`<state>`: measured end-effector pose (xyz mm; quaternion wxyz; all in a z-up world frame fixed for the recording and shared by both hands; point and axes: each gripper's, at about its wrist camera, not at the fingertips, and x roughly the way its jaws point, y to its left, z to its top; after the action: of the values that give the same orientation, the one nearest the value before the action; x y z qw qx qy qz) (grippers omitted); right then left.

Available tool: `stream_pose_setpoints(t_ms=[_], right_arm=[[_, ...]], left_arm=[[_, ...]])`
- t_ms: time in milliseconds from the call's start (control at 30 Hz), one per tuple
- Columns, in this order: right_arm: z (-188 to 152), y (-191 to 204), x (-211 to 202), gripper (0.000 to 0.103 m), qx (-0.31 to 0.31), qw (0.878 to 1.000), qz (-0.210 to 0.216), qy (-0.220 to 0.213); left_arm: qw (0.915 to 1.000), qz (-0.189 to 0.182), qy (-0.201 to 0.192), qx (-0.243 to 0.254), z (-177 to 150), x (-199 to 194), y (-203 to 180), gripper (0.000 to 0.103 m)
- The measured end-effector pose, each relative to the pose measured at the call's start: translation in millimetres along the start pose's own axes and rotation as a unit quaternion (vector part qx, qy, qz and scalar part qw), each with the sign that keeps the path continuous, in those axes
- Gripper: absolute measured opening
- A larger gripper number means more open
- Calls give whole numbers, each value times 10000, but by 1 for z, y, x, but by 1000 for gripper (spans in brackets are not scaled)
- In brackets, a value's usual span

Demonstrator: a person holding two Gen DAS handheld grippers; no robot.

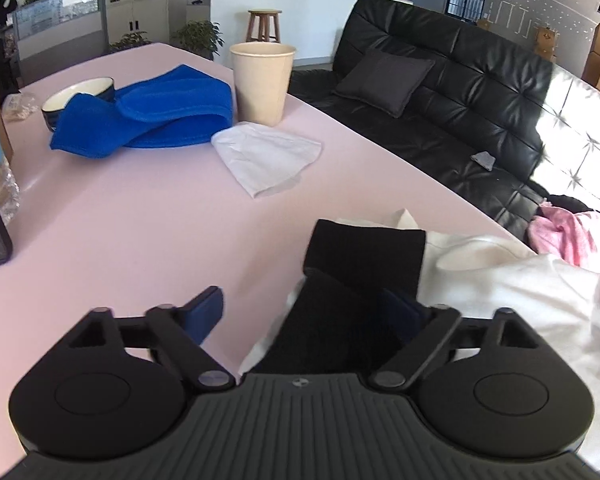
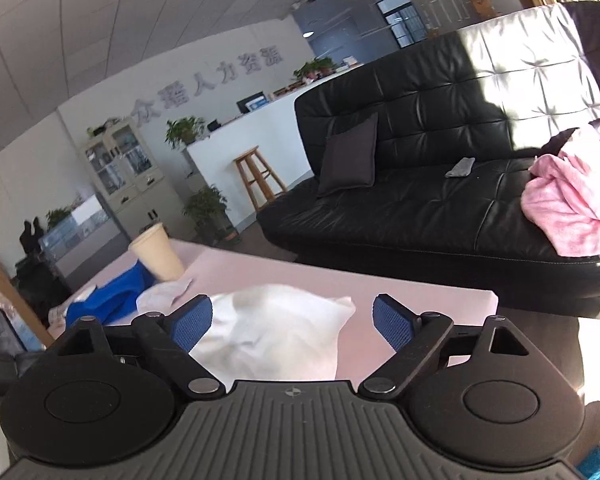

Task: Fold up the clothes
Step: 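Carry the rolled shirt bundle with both grippers toward the sofa table, then lower the bundle onto the table and open both grippers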

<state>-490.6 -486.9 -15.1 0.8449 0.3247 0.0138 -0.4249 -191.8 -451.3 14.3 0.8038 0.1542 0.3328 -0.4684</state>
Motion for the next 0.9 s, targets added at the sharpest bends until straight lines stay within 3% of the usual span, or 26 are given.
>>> stream_pose_setpoints(t_ms=[200,333,400,467,567,600,667,767,900], right_arm=[[15,1,-24,90,291,9969,669,-287],[14,8,-36,90,355,9909,1298,-3],[9,11,-43,90,371,9852,1650,288],[7,18,-54,90,238,9838,1747,319],[0,37,-76,89,-579,9898,1301,-92],[-2,42,-80,83,-824,9890,1223,-127],[-15,58,-93,72,-1921,9746,1140,-178],[-39,70,-104,58,-2832,9525,1121,6],[-64,80,-100,47,-3510,9318,911,153]], left_arm=[[9991,-305,-269,-144,4,-22,4,89],[9946,-776,-688,75,7,-50,-1,89],[9912,-1088,-736,164,6,-61,-3,89],[9897,-1166,-738,379,2,-65,-8,89],[9871,-1239,-753,681,-3,-71,-16,89],[9873,-1169,-786,740,-5,-70,-17,89],[9874,-1038,-840,853,-9,-69,-19,89],[9881,-1058,-743,828,-11,-62,-14,89],[9893,-1085,-587,774,-13,-54,-10,89]])
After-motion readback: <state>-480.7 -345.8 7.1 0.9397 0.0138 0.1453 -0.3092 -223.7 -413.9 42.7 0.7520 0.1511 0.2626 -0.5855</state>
